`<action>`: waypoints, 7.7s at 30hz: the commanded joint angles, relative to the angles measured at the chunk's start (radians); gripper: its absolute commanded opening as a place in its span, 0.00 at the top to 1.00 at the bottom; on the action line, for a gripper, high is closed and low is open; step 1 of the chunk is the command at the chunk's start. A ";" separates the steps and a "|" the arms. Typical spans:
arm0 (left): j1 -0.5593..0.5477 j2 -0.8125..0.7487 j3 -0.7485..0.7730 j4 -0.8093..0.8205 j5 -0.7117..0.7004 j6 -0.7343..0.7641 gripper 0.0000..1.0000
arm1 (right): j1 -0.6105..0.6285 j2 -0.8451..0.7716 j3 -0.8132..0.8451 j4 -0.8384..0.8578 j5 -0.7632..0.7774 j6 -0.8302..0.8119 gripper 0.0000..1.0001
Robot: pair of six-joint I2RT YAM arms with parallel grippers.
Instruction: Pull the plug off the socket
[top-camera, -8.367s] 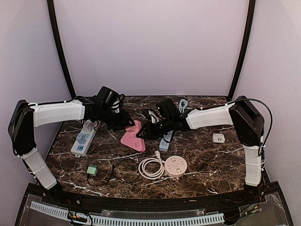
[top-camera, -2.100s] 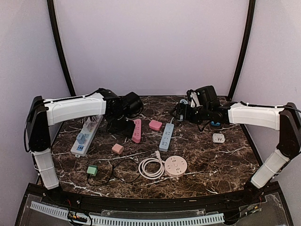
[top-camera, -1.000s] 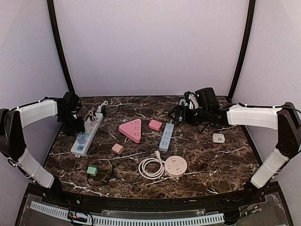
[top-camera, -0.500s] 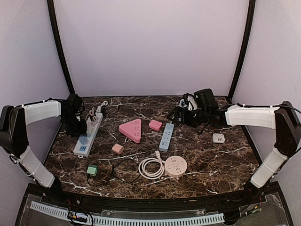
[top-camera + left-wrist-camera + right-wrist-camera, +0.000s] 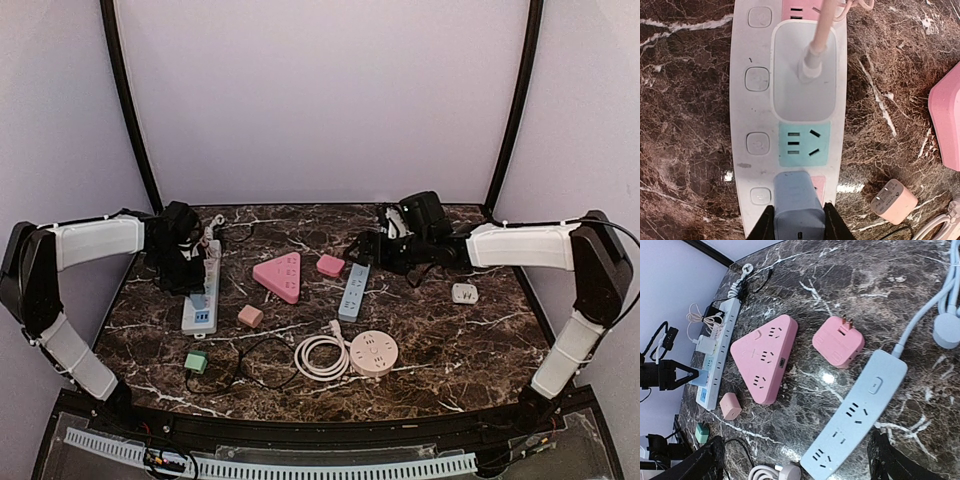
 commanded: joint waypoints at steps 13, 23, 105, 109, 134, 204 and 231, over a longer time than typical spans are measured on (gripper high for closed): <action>-0.102 -0.140 -0.133 0.121 0.184 -0.164 1.00 | 0.263 0.273 0.337 0.003 -0.111 0.021 0.10; -0.218 -0.188 -0.207 0.123 0.153 -0.254 1.00 | 0.325 0.532 0.603 0.011 -0.293 0.077 0.71; 0.454 0.082 -0.158 0.730 0.542 -0.257 0.84 | 0.263 0.033 0.319 -0.160 0.069 -0.111 0.60; 0.463 0.119 -0.179 0.771 0.568 -0.271 0.82 | 0.256 0.004 0.281 -0.145 0.072 -0.104 0.59; 0.460 -0.001 -0.284 0.590 0.459 -0.205 0.41 | 0.255 0.032 0.264 -0.133 0.057 -0.095 0.58; -0.254 0.178 0.210 -0.104 -0.113 -0.131 0.97 | 0.300 0.646 0.667 0.068 -0.335 0.233 0.78; -0.304 0.128 0.254 -0.138 -0.135 -0.195 1.00 | 0.361 0.910 0.928 -0.132 -0.336 0.469 1.00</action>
